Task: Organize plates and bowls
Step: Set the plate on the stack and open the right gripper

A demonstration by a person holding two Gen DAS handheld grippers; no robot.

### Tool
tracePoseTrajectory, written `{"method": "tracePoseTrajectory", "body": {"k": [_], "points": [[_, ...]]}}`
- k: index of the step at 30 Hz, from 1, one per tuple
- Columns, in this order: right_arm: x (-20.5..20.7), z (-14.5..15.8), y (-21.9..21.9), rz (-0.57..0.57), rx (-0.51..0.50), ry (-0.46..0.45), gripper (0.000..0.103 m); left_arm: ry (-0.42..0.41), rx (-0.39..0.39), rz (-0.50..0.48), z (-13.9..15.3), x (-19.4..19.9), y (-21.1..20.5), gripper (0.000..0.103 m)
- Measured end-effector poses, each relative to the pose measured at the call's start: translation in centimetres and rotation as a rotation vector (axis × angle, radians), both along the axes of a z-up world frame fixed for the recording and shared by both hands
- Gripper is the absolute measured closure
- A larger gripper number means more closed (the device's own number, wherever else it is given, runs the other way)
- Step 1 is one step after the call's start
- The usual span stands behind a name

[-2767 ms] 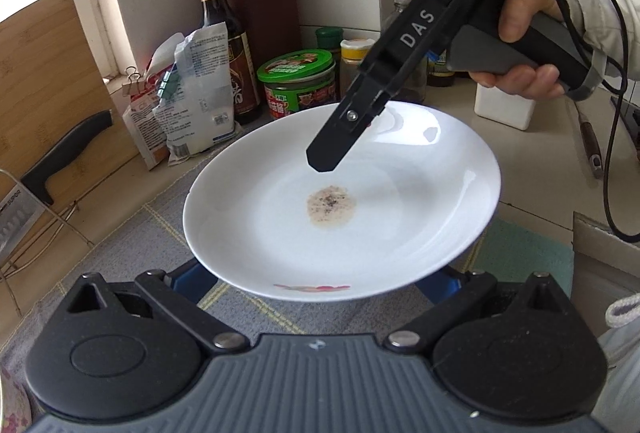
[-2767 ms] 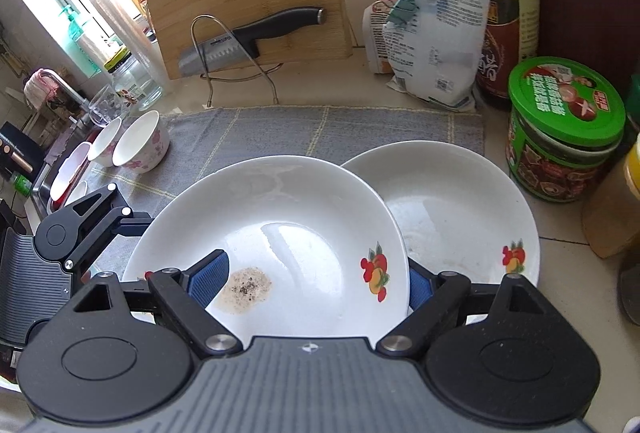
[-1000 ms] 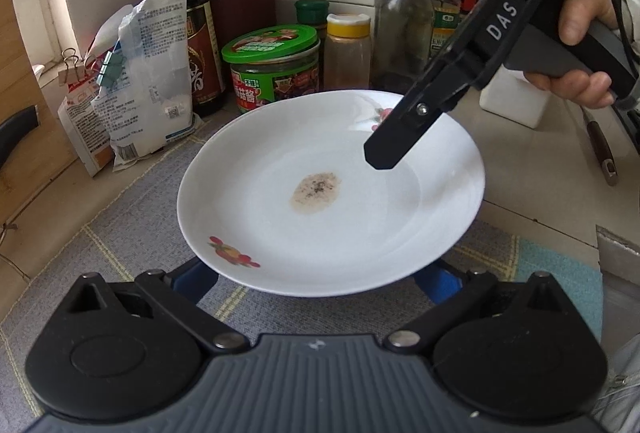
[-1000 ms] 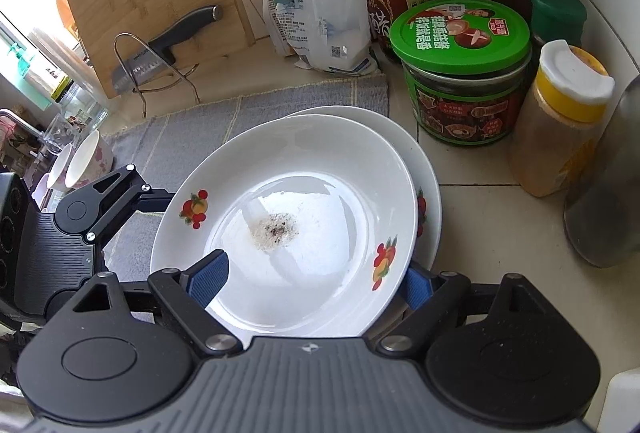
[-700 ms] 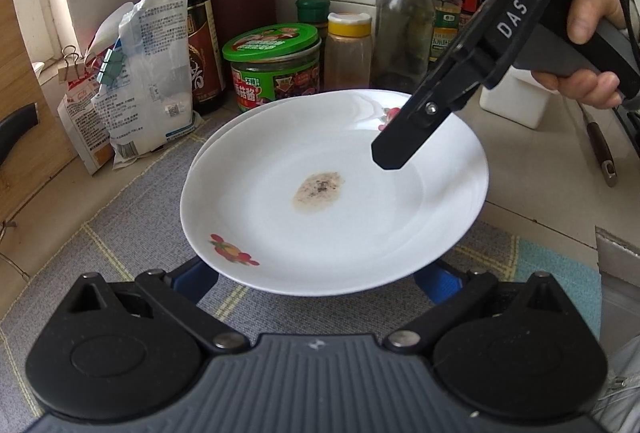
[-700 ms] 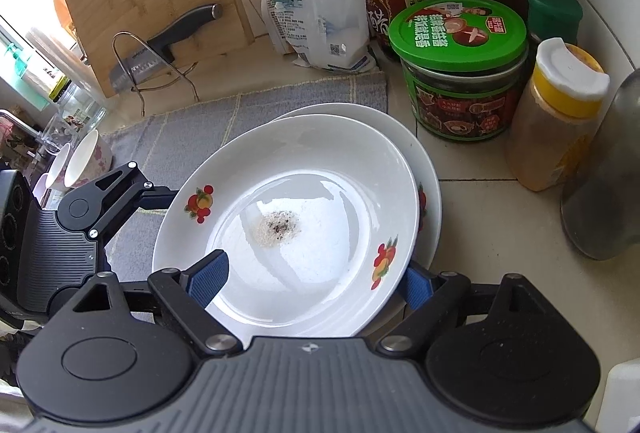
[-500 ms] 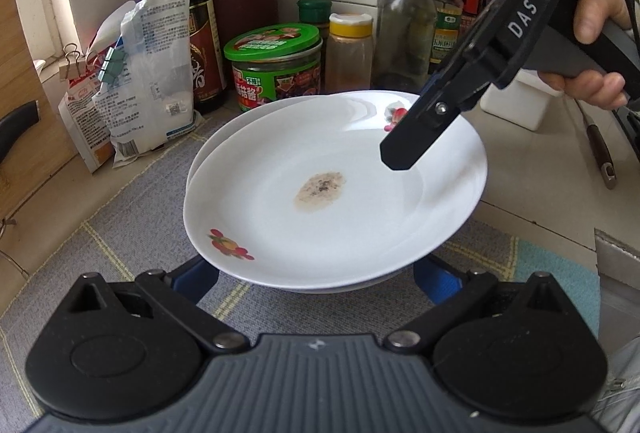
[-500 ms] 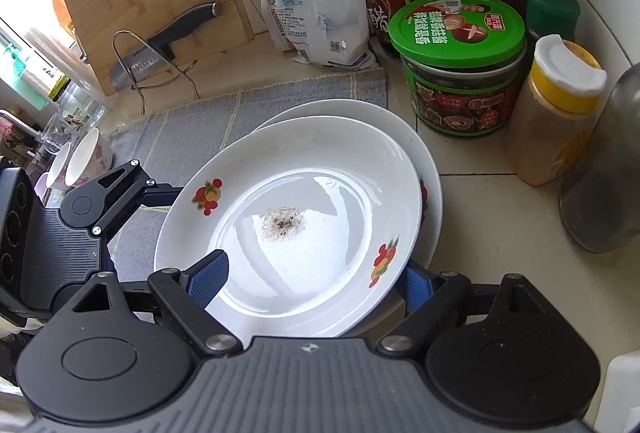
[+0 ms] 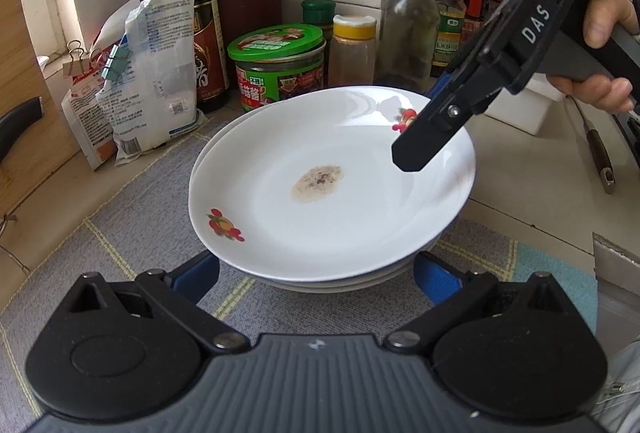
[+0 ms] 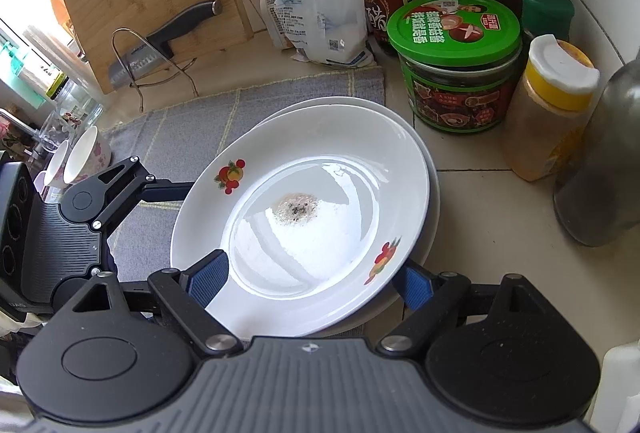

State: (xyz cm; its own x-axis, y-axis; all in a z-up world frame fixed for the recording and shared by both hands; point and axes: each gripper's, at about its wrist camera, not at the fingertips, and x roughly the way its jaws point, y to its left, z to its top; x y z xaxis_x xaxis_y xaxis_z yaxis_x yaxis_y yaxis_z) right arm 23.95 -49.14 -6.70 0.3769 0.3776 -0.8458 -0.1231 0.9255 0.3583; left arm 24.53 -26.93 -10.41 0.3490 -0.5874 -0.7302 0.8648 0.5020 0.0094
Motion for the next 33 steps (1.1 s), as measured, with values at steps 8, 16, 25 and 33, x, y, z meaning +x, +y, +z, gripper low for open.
{"method": "tracePoseTrajectory", "body": {"k": [8,16,25,33], "points": [[0.0,0.1,0.2,-0.003,-0.017,0.004,0.011,-0.046,-0.006,-0.011,0.6,-0.4,-0.4,0.0],[0.0,0.2,0.5,0.006,-0.033,0.007,0.01,-0.061,-0.004,-0.01,0.6,-0.6,-0.6,0.0],[0.2,0.0,1.2,0.018,-0.068,0.007,0.006,-0.073,-0.001,0.001,0.8,-0.9,-0.2,0.0],[-0.2,0.1,1.6,0.017,-0.092,0.005,0.003,-0.076,-0.018,0.009,1.2,-1.7,0.4,0.001]]}}
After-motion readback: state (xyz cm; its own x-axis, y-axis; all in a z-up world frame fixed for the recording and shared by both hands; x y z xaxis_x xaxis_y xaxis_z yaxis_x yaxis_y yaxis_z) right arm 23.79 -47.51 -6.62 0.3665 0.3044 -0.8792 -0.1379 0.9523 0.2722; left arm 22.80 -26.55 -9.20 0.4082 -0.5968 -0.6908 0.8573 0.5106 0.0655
